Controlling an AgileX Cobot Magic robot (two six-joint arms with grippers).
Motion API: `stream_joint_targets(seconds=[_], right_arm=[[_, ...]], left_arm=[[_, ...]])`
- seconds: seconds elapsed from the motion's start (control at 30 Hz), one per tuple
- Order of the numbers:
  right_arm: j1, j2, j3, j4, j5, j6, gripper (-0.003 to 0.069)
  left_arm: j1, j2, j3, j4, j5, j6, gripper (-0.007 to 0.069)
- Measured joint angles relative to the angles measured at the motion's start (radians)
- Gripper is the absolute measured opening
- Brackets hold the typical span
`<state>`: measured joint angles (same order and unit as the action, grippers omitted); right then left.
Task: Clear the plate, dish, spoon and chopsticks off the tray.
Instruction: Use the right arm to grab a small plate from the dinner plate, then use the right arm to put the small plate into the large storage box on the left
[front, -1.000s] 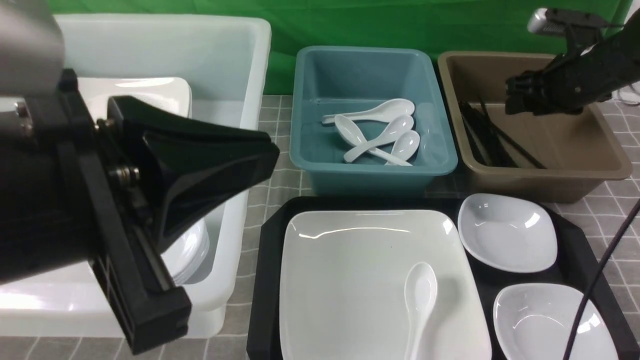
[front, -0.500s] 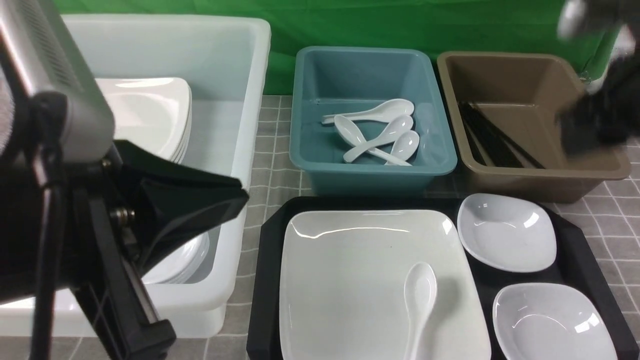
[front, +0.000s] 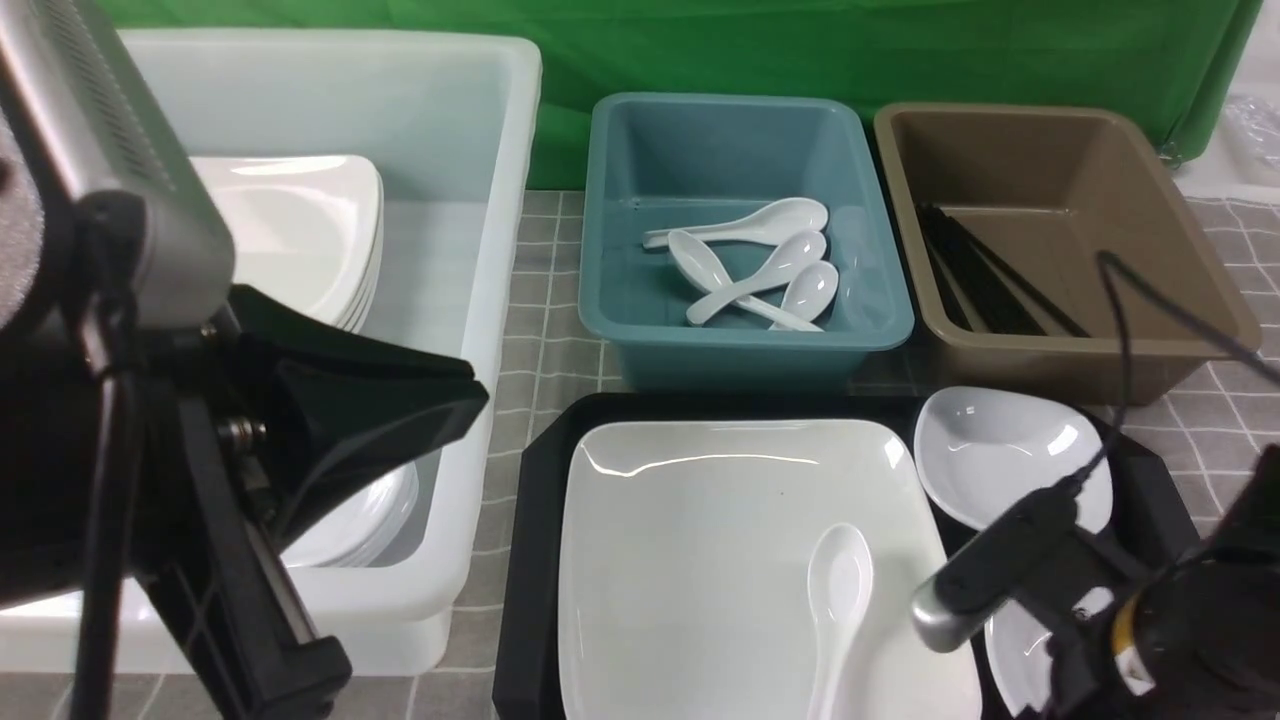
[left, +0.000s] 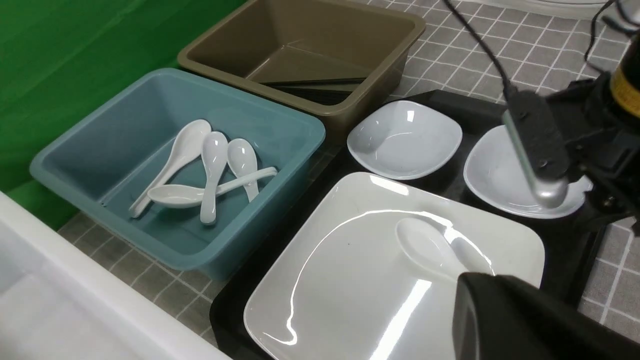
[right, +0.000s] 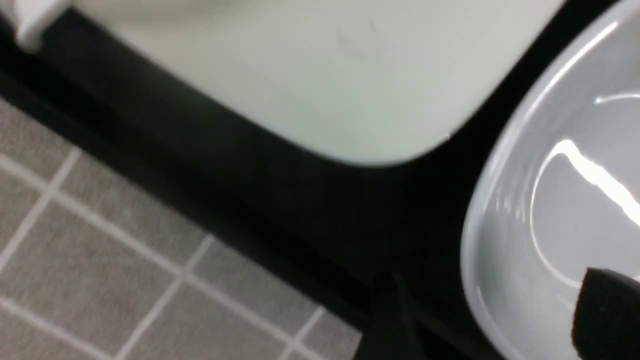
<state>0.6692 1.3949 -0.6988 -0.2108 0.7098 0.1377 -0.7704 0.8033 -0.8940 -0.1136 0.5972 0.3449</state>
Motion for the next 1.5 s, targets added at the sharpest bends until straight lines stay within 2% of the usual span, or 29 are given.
stream_joint_targets(seconds=[0.17,0.3,0.43,0.5,0.53,0.57,0.67,0.77,0.8,0.97,1.1,1.17,1.37,1.5], right_arm=[[0.002,0.134,0.004,-0.107,-0.060,0.038,0.0496],[0.002,0.175,-0.001,-0.136,-0.068,0.050,0.0484],[0.002,0.190,-0.007,-0.133,-0.075,0.053,0.0397],[0.005,0.191,-0.008,-0.133,-0.075,0.054,0.0303],[0.006,0.191,-0.009,-0.136,-0.072,0.054,0.0294],[0.012,0.185,-0.011,-0.144,-0.051,0.055,0.0246],[0.031,0.156,-0.024,-0.156,-0.003,0.053,0.0193],[0.061,0.067,-0.057,-0.161,0.085,0.059,0.0084],[0.065,0.049,-0.068,-0.157,0.115,0.062,0.0069],[0.114,-0.099,-0.166,-0.132,0.307,0.100,0.0064],[0.167,-0.195,-0.299,-0.126,0.392,0.140,0.0064],[0.189,-0.210,-0.365,-0.125,0.405,0.145,0.0064],[0.257,-0.172,-0.619,-0.122,0.408,0.123,0.0064],[0.301,-0.088,-0.779,-0.120,0.380,0.053,0.0064]], left_arm=[[0.000,0.000,0.000,0.000,0.005,0.000,0.0008],[0.000,0.000,0.000,0.000,0.013,-0.001,0.0008],[0.000,0.000,0.000,0.000,0.016,-0.001,0.0008],[0.000,0.000,0.000,0.000,0.018,-0.001,0.0008],[0.000,0.000,0.000,0.000,0.018,-0.001,0.0008],[0.000,0.000,0.000,0.000,0.020,-0.001,0.0008],[0.000,0.000,0.000,0.000,0.020,-0.001,0.0008],[0.000,0.000,0.000,0.000,0.019,-0.008,0.0008],[0.000,0.000,0.000,0.000,0.019,-0.010,0.0008],[0.000,-0.004,0.000,0.003,0.020,-0.036,0.0008],[0.000,-0.041,0.000,0.034,0.020,-0.071,0.0008],[0.000,-0.067,0.000,0.076,0.020,-0.096,0.0008],[0.000,-0.159,-0.009,0.291,0.038,-0.267,0.0008],[0.000,-0.208,-0.013,0.322,0.103,-0.345,0.0008]])
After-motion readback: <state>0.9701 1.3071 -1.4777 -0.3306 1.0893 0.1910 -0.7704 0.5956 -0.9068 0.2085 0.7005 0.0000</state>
